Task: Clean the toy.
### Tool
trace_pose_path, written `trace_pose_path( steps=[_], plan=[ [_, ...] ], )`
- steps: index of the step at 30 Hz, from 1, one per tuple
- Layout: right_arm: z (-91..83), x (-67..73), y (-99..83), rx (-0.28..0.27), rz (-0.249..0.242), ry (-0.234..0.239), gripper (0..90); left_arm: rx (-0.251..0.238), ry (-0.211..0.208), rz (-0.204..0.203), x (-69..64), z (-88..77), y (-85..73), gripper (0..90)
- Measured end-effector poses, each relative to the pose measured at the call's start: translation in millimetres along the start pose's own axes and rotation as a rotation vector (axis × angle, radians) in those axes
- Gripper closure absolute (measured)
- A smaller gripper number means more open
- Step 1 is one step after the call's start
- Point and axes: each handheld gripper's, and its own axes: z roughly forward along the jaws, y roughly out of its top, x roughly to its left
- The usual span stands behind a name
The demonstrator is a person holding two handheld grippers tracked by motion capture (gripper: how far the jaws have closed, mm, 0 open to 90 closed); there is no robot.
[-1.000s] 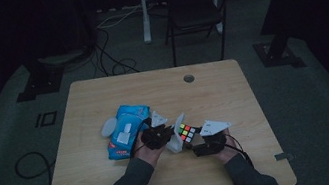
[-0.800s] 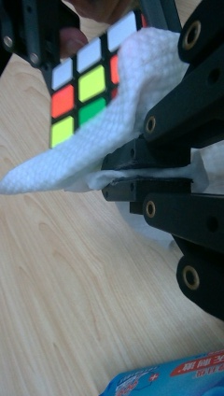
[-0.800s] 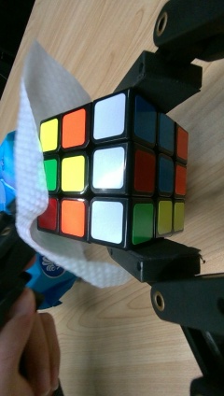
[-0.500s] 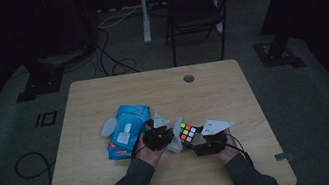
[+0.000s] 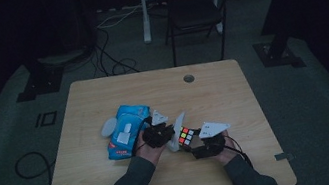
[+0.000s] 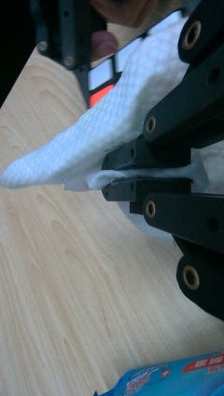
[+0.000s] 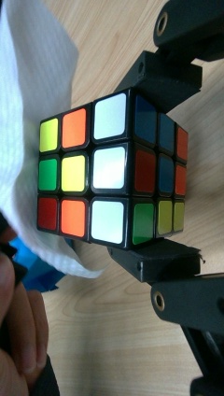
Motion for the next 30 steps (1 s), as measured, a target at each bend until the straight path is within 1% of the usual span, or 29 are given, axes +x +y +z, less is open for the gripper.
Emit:
trace_pose_path(
  steps=[8, 13, 16, 19, 23, 27, 30],
  plan=[
    [1.2, 2.8, 0.5, 0.006, -0.013, 0.02, 34.8, -0.012, 0.004, -0.008, 1.1, 2.2, 2.2, 86.4],
    [1.4, 4.2, 0.8, 0.008, -0.02, 0.023, 34.8, -0.017, 0.003, -0.011, 0.5, 1.1, 2.1, 86.4],
    [0.7, 4.2, 1.2, 0.006, -0.023, 0.018, 34.7, -0.013, 0.002, -0.007, 0.6, 1.1, 1.3, 86.3],
    [-0.9, 2.5, 1.4, -0.005, -0.016, 0.009, 34.7, 0.004, 0.005, 0.001, 0.4, 3.0, -1.2, 86.4],
    [-4.4, -0.1, 1.9, -0.018, -0.003, 0.002, 34.7, 0.015, 0.004, -0.008, -0.4, 7.2, -6.0, 86.4],
    [-4.8, -1.4, 1.5, -0.013, -0.002, -0.006, 34.7, 0.019, 0.004, -0.01, -0.9, 7.6, -8.7, 86.4],
    [-5.2, -1.6, 1.8, -0.017, 0.001, -0.01, 34.7, 0.027, 0.005, -0.003, -0.6, 7.0, -10.7, 86.4]
  ],
)
